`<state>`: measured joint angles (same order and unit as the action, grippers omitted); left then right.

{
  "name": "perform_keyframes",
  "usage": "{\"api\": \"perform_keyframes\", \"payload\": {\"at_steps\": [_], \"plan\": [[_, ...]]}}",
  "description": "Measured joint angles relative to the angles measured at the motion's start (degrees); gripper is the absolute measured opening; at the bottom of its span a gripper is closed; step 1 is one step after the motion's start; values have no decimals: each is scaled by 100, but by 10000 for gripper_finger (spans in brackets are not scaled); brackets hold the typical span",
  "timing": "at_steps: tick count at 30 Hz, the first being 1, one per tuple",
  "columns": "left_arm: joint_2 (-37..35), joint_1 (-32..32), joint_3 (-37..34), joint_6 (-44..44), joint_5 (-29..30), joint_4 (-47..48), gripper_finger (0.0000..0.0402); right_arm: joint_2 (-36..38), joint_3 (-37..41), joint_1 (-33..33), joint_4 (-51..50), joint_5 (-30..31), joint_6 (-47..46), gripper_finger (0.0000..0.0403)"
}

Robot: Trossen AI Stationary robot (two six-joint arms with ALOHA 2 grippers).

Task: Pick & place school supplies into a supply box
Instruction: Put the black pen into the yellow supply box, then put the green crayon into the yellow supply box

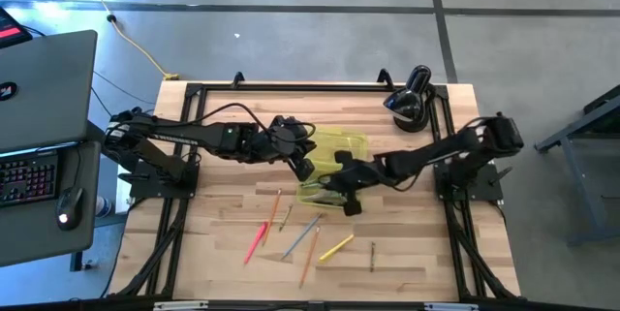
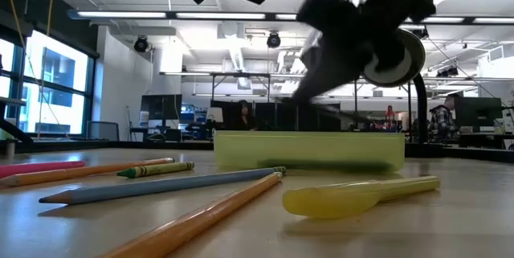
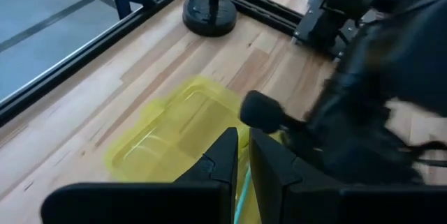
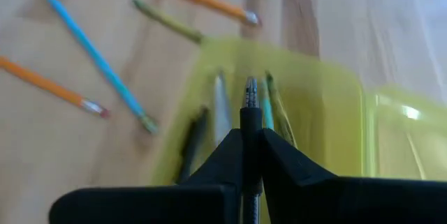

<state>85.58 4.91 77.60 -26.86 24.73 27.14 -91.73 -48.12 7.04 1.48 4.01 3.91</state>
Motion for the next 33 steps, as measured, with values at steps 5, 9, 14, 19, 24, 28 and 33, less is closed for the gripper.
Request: {"api": "perform_keyframes", "payload": {"at_steps": [5, 9, 14, 19, 24, 28, 33], "plan": [[0, 0, 0, 90, 0, -11, 67, -28, 380, -153, 472, 162, -331, 30], [0, 0, 0, 89, 11, -17, 67, -28, 655, -200, 913, 98, -672, 47], [0, 0, 0, 84, -40, -20, 67, -28, 750, -193, 938, 151, -615, 68], [0, 0, 0, 84, -48, -18, 67, 13, 645, -155, 892, 172, -195, 84], [0, 0, 0, 84, -63, 1, 67, 196, 242, 214, 479, -546, 269, 94], [0, 0, 0, 90, -66, 4, 67, 414, -74, 893, 23, -1043, 756, 90], [0, 0, 0, 92, -66, -4, 67, 604, -103, 1794, -161, -1349, 1293, 83]]}}
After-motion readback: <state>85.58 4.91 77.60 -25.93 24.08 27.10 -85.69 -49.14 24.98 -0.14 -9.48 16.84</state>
